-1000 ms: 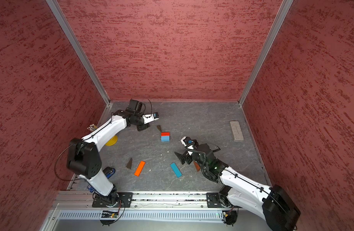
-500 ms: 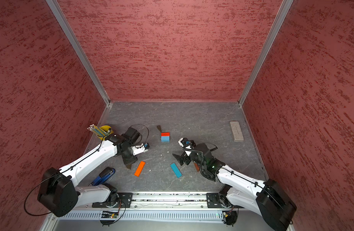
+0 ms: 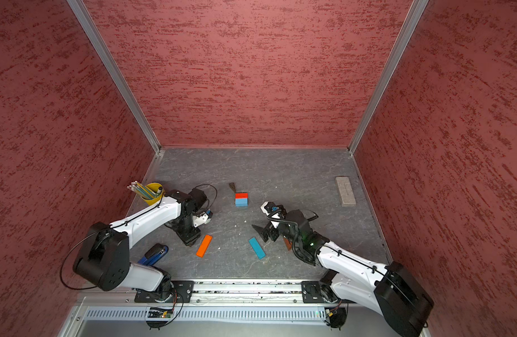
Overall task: Assemble a small pinwheel with building blocks
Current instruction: Pick up the building block from the center of the board.
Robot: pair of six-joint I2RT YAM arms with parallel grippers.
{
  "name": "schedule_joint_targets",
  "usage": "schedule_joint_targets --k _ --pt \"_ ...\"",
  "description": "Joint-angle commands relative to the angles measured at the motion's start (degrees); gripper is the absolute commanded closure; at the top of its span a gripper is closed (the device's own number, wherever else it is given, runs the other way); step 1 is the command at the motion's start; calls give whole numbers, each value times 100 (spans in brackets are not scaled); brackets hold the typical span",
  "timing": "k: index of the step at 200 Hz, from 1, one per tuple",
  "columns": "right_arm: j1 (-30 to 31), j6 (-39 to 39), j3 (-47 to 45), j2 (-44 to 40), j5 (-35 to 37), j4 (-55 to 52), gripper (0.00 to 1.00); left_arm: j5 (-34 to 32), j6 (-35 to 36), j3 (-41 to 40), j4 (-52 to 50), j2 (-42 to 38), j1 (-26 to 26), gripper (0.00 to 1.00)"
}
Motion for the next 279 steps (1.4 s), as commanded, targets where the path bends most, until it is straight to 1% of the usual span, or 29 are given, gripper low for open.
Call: schedule_joint_targets --k 1,26,54,107,157,179,189,241,279 --pt "43 -41 32 -73 -67 74 1 -164 -373 -56 175 46 38 37" --pt "38 -32 56 -43 -53 58 1 -196 -424 -239 445 76 92 38" --pt "43 -23 136 41 -88 7 1 -210 -506 -415 704 110 119 42" --pt "43 -23 225 85 -110 -65 1 -194 -534 -549 833 71 293 55" --pt "43 16 286 138 -149 -65 1 -317 -545 -622 929 134 508 59" --pt "39 22 302 147 -143 -88 1 -334 -525 -630 940 162 557 60" --pt "40 21 313 147 -149 -89 1 -276 -508 -630 970 161 563 60" --pt "42 30 348 241 -159 -59 1 -103 -455 -630 1052 142 636 70" --pt "42 27 361 272 -152 -47 1 201 -360 -613 1120 -72 710 79"
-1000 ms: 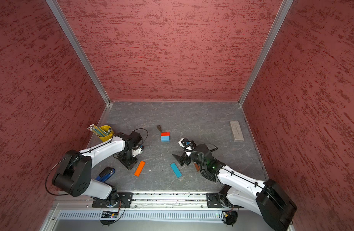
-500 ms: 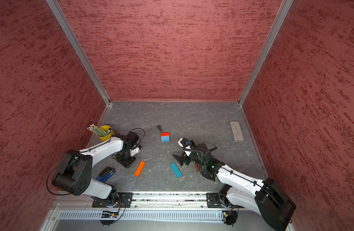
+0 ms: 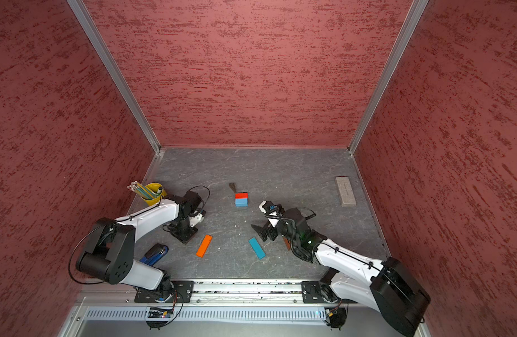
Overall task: Assemble a small pinwheel with building blocks
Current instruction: Pick up the building block from the center of the board, then assemble the building block at the center of the board.
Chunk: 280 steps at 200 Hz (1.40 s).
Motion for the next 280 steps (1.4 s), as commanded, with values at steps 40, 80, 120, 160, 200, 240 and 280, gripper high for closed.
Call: schedule_joint_targets --k 40,80,120,160,200,240,280 --pt "37 -53 202 -156 171 1 1 839 317 224 265 -627 189 83" --pt "35 -174 332 -141 780 -156 1 1155 1035 1170 487 -440 -44 83" --pt "33 -106 392 -246 885 -291 1 977 1858 1944 743 622 -441 82" --pt "26 -8 272 -612 1276 -627 1 725 2479 2621 700 1525 -726 83" --pt "-18 182 214 -693 1621 -756 1 486 2861 3146 516 2082 -976 82" --pt "-49 203 152 -840 1617 -784 1 452 2943 3564 304 2485 -1049 82" --pt "-76 183 125 -884 1562 -780 1 334 3001 3765 200 2701 -1075 82"
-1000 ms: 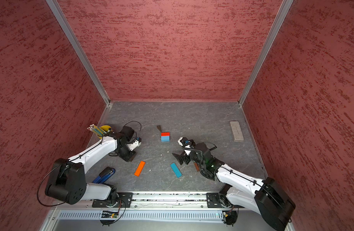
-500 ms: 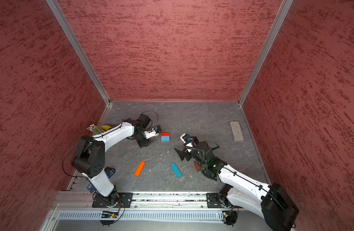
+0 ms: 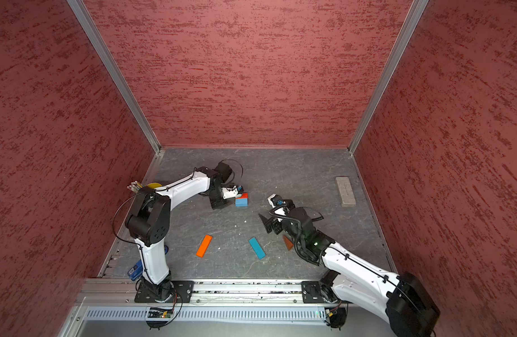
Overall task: Assemble a small pinwheel with building blocks
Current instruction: Assemble the building block at the center of the board.
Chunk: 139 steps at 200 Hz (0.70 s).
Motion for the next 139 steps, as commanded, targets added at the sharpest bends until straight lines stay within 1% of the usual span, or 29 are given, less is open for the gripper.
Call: schedule_joint_targets --k 1,75,139 --pt "-36 54 -63 -68 88 -28 1 -86 127 171 -162 171 -31 82" --pt "-57 45 -81 -67 52 -18 1 -135 145 547 -228 502 -84 82" --pt "-65 44 -112 -49 17 27 1 -194 188 629 -315 611 -118 81"
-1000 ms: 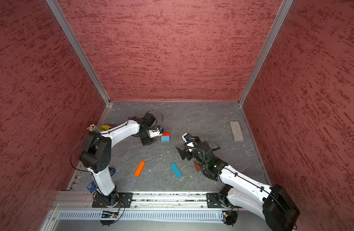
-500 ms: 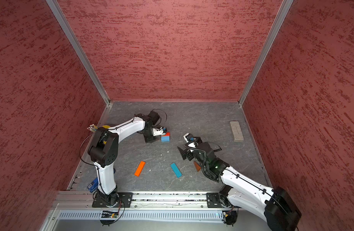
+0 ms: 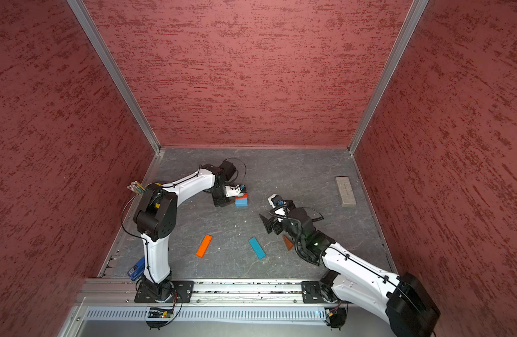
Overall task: Assemble a small pinwheel with building blocks
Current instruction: Assemble the building block at the center of the board.
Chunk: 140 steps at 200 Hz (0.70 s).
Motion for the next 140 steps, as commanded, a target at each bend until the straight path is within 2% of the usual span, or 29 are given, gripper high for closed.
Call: schedule_joint_targets --k 1,140 --pt "-41 40 -87 -49 14 31 1 -41 73 87 -97 134 -49 81" --pt "-54 44 -128 -116 -8 49 1 -182 86 278 -148 370 -112 77"
